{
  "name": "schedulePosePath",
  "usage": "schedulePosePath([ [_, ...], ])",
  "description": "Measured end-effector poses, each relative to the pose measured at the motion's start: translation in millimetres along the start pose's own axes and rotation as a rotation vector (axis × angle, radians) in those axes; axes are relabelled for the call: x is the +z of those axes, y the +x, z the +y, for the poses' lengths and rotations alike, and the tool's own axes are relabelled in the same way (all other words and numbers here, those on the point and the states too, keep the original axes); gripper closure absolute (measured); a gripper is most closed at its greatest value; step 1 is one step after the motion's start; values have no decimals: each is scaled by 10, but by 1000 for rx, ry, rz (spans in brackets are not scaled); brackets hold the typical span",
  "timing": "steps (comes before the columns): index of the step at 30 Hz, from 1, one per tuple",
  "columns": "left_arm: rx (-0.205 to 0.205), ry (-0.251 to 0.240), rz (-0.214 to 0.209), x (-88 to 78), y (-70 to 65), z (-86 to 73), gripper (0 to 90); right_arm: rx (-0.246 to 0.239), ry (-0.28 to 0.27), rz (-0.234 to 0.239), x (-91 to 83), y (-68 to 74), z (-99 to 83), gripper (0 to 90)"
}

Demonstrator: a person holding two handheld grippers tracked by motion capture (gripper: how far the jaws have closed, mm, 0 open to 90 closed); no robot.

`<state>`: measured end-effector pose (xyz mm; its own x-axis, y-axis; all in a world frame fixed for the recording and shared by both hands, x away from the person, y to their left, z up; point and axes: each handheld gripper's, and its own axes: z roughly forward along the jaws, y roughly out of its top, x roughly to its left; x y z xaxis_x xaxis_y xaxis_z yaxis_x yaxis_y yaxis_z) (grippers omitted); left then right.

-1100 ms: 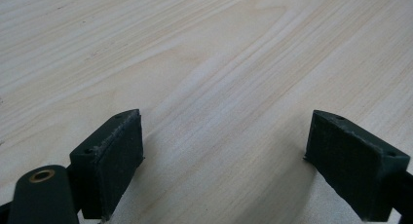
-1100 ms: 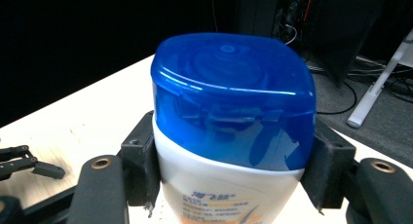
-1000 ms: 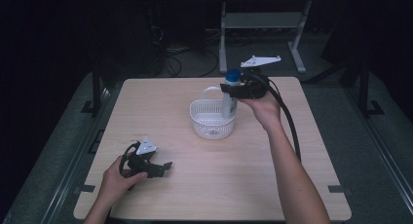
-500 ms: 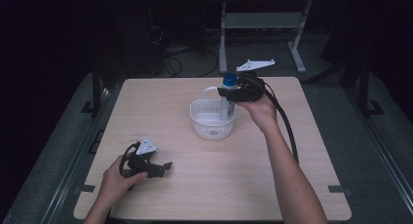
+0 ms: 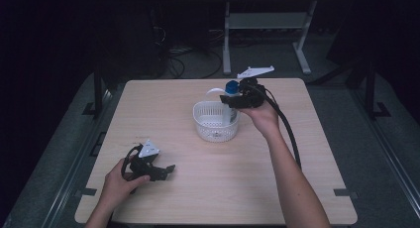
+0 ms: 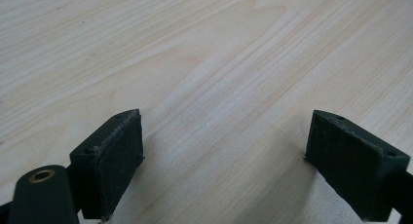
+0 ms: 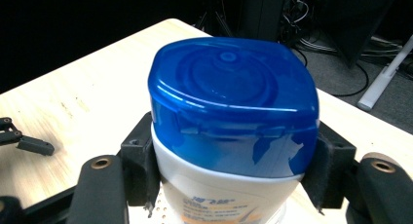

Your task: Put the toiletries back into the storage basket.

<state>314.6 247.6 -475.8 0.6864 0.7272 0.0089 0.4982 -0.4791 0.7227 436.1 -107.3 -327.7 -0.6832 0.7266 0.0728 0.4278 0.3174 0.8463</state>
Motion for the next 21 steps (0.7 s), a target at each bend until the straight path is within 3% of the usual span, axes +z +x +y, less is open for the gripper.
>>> schedulePosePath([
  [21, -2, 0, 0, 0, -2, 0, 132, 8, 60, 12, 196, -7, -229, 346],
])
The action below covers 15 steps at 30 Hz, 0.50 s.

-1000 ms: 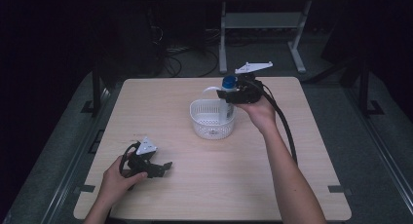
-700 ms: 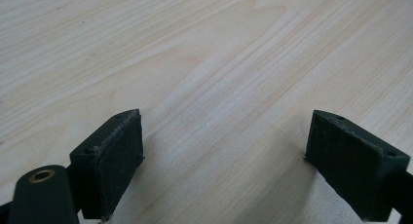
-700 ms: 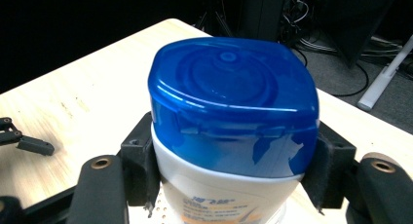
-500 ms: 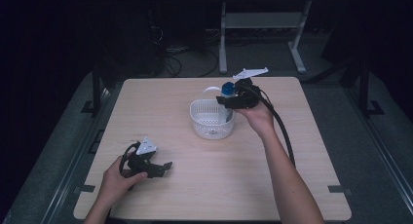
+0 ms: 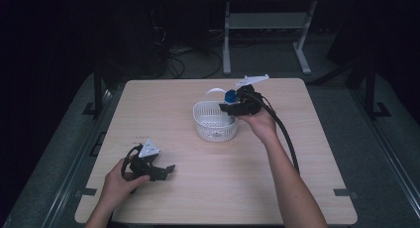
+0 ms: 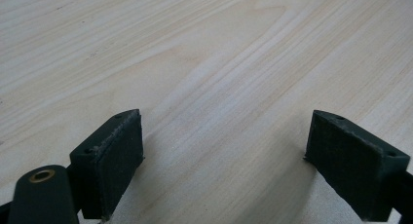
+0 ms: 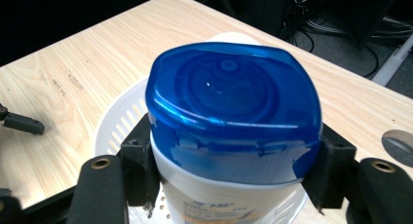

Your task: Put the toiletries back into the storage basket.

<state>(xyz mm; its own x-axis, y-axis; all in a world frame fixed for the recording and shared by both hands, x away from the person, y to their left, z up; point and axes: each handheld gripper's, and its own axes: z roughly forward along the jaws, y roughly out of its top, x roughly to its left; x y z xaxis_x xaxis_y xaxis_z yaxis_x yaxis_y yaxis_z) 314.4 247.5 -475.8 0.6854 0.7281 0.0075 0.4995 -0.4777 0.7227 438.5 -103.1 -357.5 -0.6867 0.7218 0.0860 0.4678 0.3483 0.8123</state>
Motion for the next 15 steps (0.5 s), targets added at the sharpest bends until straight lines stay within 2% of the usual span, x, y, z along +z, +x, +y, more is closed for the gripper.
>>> schedulePosePath([
  [4, -1, -1, -1, 1, 0, 0, 133, 12, 13, 0, 36, 4, -33, 346],
  [15, -2, -2, -2, 2, -1, -1, 132, 6, 27, -1, 86, -19, -96, 346],
])
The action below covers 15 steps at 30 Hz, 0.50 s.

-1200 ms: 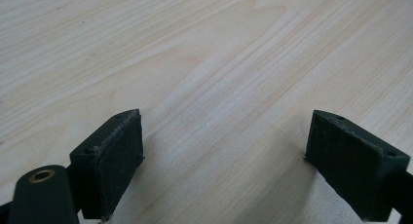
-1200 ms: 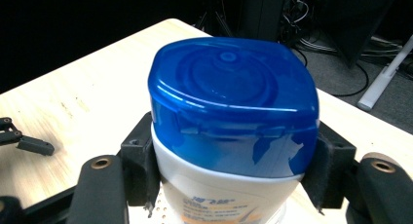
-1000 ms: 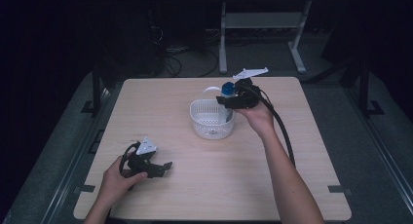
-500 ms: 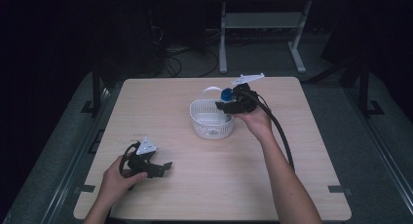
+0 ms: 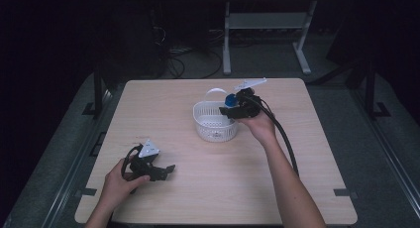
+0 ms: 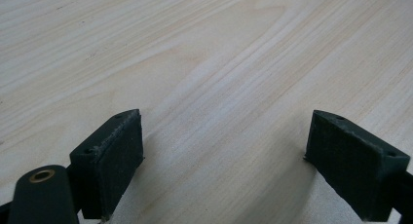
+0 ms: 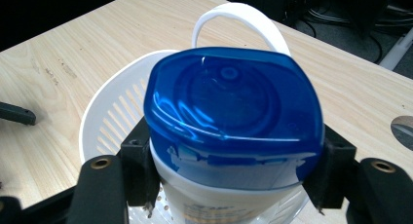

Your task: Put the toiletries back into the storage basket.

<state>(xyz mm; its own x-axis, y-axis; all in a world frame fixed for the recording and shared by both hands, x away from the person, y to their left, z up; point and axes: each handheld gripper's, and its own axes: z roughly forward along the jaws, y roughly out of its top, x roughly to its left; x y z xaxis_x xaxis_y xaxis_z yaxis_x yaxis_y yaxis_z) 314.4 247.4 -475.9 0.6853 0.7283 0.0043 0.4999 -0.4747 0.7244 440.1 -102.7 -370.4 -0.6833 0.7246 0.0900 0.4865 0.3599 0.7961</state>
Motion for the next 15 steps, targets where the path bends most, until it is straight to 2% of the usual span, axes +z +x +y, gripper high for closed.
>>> schedulePosePath([
  [6, 1, 1, 0, -1, 0, 0, 133, 1, 9, -3, 22, 17, -18, 346],
  [15, 1, 1, 0, -1, 0, 0, 133, -24, 40, -8, 60, 47, -32, 344],
])
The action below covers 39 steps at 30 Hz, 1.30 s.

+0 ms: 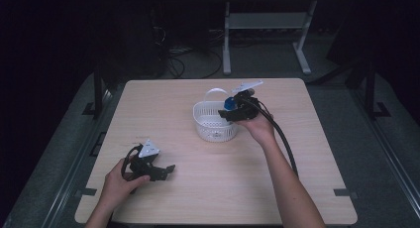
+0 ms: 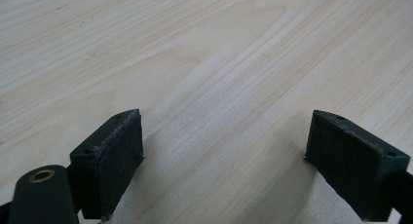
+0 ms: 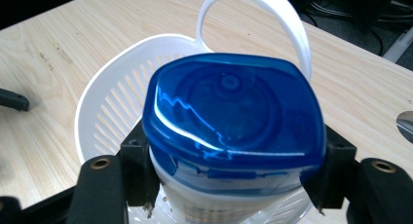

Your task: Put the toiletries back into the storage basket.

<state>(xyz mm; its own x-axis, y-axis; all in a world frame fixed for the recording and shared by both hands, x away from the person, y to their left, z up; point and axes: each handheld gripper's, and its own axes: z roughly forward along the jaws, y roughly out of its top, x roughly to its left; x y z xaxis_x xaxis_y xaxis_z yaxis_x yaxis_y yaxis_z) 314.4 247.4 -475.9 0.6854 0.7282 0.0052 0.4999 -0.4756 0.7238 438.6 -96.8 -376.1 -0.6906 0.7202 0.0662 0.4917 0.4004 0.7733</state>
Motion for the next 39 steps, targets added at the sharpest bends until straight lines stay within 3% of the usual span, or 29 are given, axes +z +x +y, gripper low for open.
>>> schedulePosePath([
  [8, 0, 0, 0, 0, 0, 0, 132, -4, 0, 13, -3, 1, 2, 341],
  [11, 0, 0, 0, 0, 0, 0, 132, 10, -18, 47, -20, -13, 5, 318],
  [14, 0, 0, 0, 0, 0, 0, 132, 11, -45, 57, -44, -5, 25, 258],
  [21, 0, 0, 0, 0, 0, 0, 132, 27, -24, 77, -50, 3, 14, 115],
  [22, 0, 0, 0, 0, 0, 0, 132, 24, -31, 82, -60, 3, 15, 62],
  [24, 0, 0, 0, 0, 0, 0, 132, 33, -30, 70, -82, 9, 24, 11],
  [29, 2, -1, 2, -1, 0, -1, 133, 24, -39, 53, -200, 21, 7, 11],
  [39, -1, -3, 6, -5, -7, -6, 133, 22, -35, 9, -465, -10, -201, 11],
])
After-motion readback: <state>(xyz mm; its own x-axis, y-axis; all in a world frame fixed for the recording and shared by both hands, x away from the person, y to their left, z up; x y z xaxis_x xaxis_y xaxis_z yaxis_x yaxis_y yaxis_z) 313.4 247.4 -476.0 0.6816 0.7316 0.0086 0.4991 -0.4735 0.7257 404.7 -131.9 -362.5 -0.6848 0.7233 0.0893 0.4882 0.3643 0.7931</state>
